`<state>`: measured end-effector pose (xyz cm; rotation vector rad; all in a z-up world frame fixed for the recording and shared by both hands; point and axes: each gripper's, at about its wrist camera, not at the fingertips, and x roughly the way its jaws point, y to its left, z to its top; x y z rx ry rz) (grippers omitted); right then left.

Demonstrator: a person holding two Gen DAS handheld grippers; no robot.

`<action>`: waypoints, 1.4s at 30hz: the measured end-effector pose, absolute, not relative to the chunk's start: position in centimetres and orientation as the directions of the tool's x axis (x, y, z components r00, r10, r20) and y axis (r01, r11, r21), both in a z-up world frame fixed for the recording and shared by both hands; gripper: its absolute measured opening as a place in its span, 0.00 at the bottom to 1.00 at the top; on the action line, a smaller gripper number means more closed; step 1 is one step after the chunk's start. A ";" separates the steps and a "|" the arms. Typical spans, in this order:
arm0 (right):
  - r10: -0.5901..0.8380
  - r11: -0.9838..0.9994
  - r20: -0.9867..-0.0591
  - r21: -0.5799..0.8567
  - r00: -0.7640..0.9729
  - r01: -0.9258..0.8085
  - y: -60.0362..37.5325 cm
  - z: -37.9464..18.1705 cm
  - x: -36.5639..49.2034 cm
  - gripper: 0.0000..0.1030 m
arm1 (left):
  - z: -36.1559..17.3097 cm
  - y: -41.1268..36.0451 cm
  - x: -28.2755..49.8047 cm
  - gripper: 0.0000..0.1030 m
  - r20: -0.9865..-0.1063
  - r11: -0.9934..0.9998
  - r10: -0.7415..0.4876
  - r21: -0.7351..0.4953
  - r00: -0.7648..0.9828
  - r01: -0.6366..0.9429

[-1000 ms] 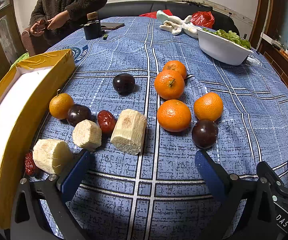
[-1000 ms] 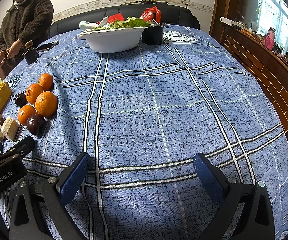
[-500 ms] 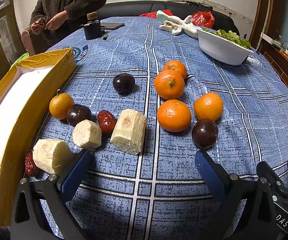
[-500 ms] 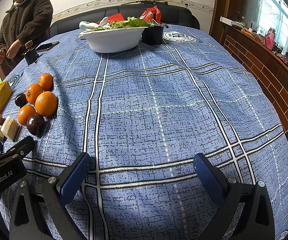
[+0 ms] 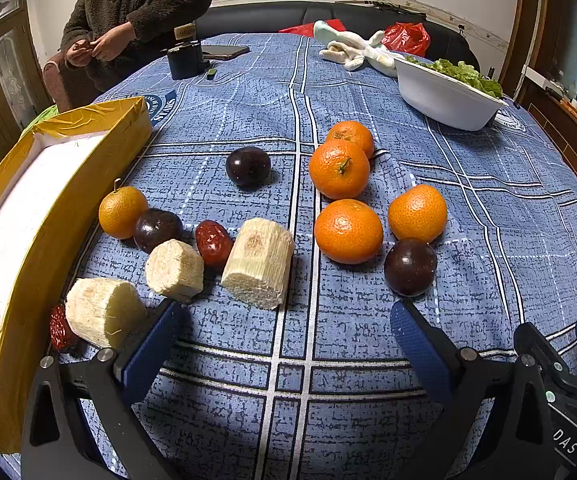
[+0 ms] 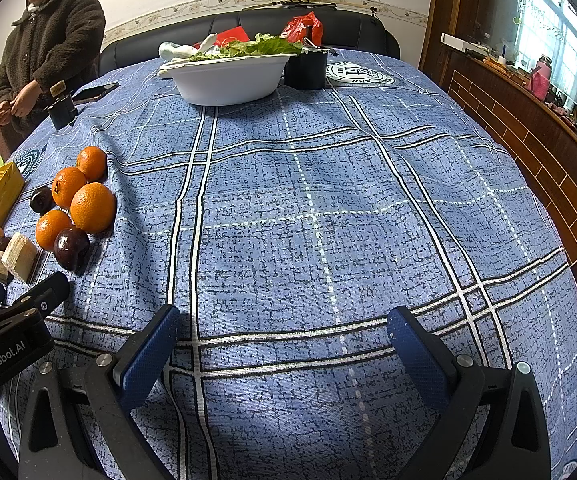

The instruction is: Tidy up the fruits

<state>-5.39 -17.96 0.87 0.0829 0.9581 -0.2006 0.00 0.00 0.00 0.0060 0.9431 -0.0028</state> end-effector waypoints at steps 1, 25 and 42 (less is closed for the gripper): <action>-0.133 0.978 -0.819 -0.018 0.558 0.206 -18.0 0.9 -5.4 1.00 | 0.0 0.0 0.0 1.00 -0.809 1.000 0.000 0.004 0.587 0.005; -0.133 0.978 -0.819 -0.018 0.558 0.206 -18.0 0.9 -5.4 1.00 | 0.2 0.2 -1.9 1.00 -0.849 0.992 -0.064 0.004 0.524 0.126; -0.133 0.978 -0.819 -0.018 0.558 0.206 -18.0 0.9 -5.4 1.00 | 0.2 0.3 -4.2 1.00 -0.840 0.987 -0.083 0.006 0.535 0.162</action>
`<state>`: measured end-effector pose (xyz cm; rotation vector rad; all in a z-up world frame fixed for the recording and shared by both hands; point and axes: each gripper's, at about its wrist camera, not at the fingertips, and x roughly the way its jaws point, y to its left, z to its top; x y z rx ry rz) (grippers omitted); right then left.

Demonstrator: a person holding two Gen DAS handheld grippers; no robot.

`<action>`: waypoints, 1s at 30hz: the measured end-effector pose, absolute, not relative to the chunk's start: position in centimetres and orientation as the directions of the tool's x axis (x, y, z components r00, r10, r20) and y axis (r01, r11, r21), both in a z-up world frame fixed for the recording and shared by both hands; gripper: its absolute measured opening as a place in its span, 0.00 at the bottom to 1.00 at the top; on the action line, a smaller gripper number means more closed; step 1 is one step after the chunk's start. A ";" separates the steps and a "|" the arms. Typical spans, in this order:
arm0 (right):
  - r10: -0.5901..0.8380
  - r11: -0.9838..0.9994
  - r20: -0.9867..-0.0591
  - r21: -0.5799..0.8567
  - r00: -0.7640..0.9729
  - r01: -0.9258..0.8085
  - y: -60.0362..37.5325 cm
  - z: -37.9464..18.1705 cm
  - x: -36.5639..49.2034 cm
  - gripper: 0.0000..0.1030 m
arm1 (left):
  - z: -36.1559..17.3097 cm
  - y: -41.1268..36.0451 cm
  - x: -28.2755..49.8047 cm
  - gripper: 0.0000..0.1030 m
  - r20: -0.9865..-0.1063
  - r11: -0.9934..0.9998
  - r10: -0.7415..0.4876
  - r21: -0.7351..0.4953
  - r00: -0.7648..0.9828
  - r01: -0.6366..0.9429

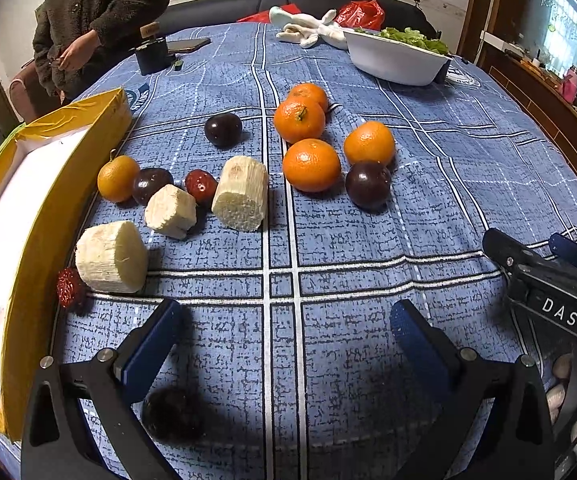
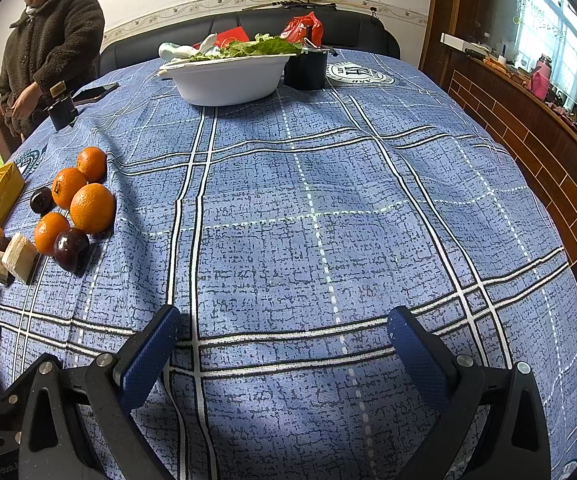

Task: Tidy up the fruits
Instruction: 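Move the left tool toward a dark plum while the right tool approaches another plum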

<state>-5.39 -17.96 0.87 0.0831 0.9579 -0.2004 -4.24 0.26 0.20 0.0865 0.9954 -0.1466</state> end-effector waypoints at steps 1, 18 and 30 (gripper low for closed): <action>-0.133 0.978 -0.819 -0.018 0.558 0.206 -18.0 0.9 -5.4 1.00 | 0.2 0.3 -4.2 1.00 -0.840 0.987 -0.083 0.005 0.536 0.161; -0.134 0.977 -0.819 -0.015 0.558 0.212 -17.9 0.9 -5.4 1.00 | 0.2 0.5 -3.9 1.00 -0.835 0.988 -0.095 -0.011 0.542 0.157; -0.122 0.978 -0.850 -0.015 0.512 0.209 -18.1 1.0 -4.4 1.00 | 1.6 1.4 -5.8 0.93 -0.816 0.969 -0.179 -0.050 0.550 0.240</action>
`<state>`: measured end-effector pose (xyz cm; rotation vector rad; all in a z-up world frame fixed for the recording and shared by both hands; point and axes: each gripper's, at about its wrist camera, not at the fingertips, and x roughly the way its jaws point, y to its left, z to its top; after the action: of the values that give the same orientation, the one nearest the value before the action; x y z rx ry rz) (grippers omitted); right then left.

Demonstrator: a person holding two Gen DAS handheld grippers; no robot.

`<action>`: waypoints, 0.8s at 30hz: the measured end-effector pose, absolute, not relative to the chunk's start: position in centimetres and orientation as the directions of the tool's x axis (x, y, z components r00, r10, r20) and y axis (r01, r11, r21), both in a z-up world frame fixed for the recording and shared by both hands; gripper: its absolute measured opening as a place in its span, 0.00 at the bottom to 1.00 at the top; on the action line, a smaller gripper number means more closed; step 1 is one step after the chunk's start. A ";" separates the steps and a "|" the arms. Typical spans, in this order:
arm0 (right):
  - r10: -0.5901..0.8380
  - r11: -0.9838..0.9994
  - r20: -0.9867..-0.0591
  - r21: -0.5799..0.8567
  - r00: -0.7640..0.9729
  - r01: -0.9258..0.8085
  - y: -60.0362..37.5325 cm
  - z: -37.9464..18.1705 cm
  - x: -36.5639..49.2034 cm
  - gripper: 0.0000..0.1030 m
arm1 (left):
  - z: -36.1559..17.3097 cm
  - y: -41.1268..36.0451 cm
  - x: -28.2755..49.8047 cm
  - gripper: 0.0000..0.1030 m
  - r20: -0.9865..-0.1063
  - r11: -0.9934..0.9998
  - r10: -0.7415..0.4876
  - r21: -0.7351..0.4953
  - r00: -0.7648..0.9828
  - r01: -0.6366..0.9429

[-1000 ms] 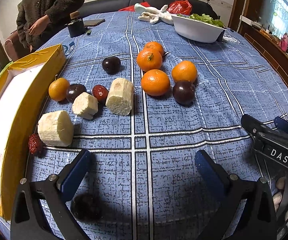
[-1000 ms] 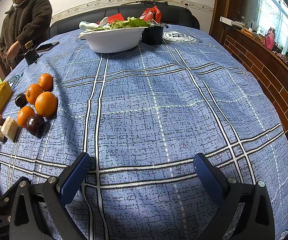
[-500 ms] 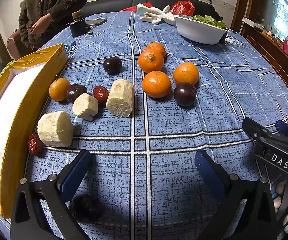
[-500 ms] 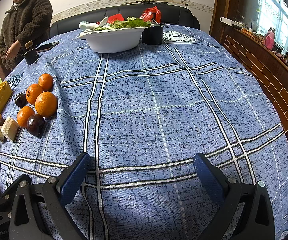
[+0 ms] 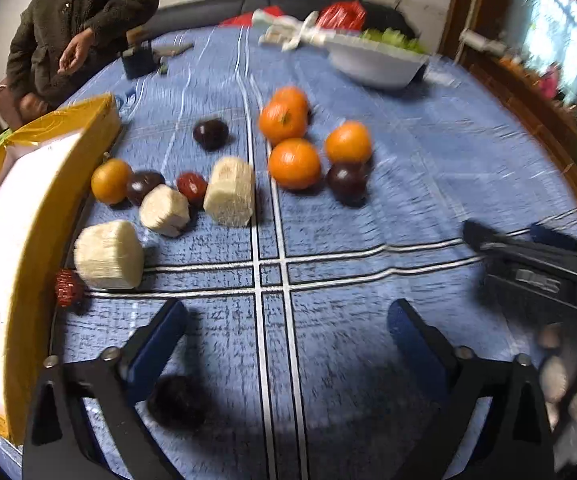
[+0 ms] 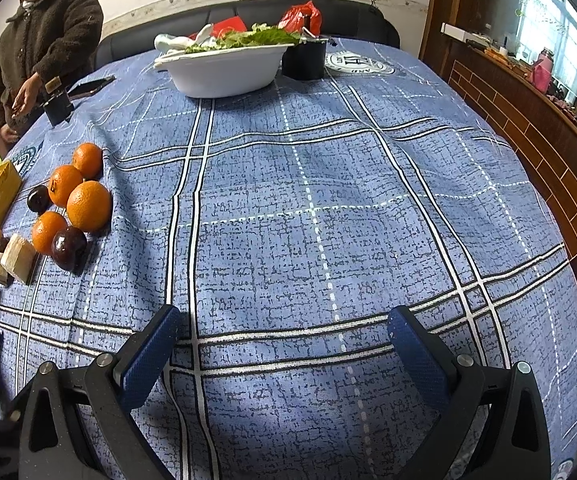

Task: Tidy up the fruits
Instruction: 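Move the left tool toward a dark plum while the right tool approaches another plum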

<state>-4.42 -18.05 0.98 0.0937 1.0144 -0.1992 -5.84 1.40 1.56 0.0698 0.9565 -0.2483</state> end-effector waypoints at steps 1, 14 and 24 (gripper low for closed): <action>-0.118 0.978 -0.854 -0.013 0.507 0.207 -18.1 1.0 -4.4 1.00 | 2.5 2.0 -6.6 0.93 -0.789 0.967 -0.194 -0.055 0.583 0.247; -0.085 0.988 -0.769 0.018 0.634 0.154 -16.1 4.5 -7.8 0.92 | 11.2 14.7 -12.5 1.00 -0.488 1.000 -0.006 0.013 0.873 0.015; 0.065 0.996 -0.742 0.084 0.667 -0.004 -11.2 6.0 -5.3 0.85 | 7.7 13.2 -11.0 1.00 -0.642 0.999 -0.030 -0.007 0.766 0.033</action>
<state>-5.34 -11.17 6.01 0.0770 0.8403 0.0388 -10.99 13.24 7.71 0.0051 0.6966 -0.0339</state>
